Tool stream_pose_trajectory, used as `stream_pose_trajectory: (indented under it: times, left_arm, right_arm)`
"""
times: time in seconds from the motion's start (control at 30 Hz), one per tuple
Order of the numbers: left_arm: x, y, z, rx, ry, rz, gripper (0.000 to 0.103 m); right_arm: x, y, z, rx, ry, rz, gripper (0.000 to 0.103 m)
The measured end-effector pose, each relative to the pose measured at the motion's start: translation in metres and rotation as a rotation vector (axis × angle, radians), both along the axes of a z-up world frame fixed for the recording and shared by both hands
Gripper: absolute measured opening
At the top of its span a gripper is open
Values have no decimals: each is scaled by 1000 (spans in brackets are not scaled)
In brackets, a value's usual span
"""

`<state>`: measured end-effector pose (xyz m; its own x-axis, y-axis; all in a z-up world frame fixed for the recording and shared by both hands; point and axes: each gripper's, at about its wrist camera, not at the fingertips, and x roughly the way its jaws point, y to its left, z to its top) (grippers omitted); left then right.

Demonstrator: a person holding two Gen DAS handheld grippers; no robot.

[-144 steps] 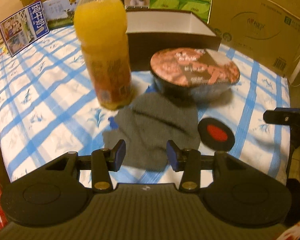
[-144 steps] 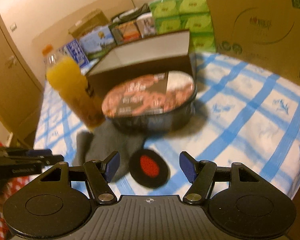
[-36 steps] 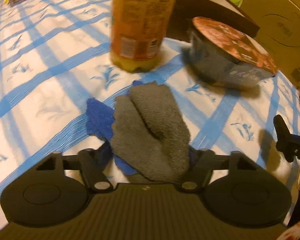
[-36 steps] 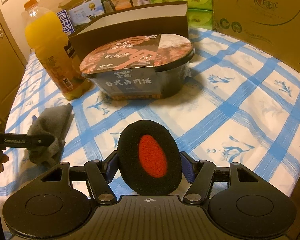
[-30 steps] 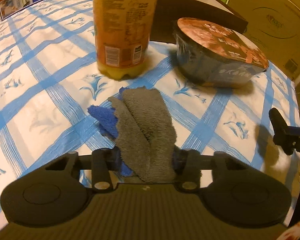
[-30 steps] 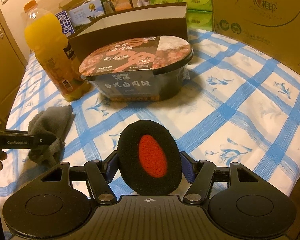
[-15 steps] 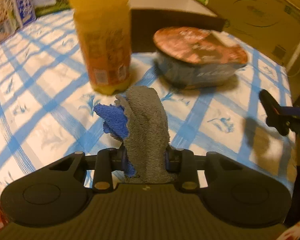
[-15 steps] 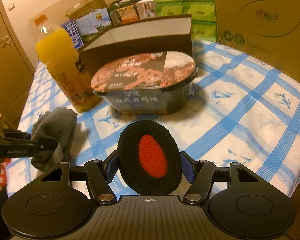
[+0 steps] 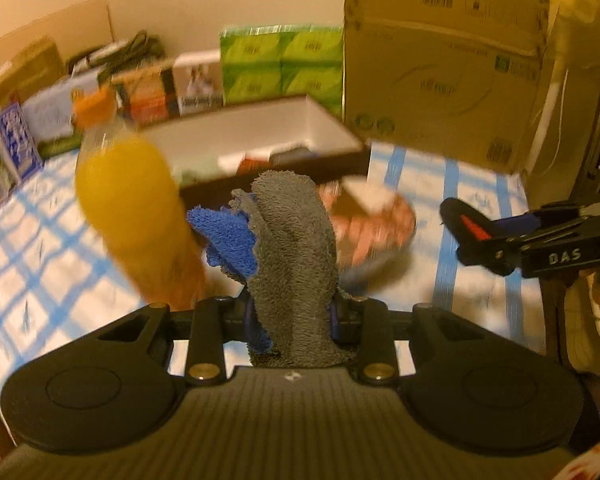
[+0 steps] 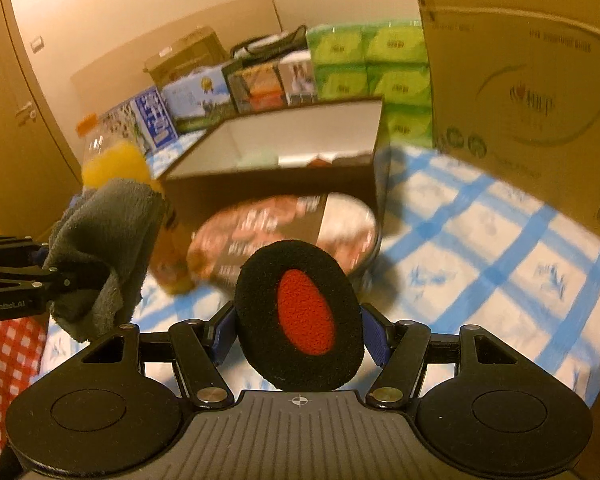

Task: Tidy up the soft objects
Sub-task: 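Carry the grey towel and round pad toward the white box, then open both grippers to drop the towel and pad into the box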

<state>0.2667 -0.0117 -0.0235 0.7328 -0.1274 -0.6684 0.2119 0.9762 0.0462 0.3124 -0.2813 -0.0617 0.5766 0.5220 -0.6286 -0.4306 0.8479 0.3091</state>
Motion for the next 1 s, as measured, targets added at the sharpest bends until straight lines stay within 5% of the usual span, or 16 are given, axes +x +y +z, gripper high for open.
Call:
stream_pose_trajectory:
  times: [0.53, 1.0]
  left_arm:
    - [140, -42, 33, 96, -128, 189, 30]
    - [252, -29, -3, 82, -33, 373, 31]
  right_arm:
    - [142, 17, 40, 9, -176, 68, 64]
    - [255, 62, -6, -47, -151, 144, 64]
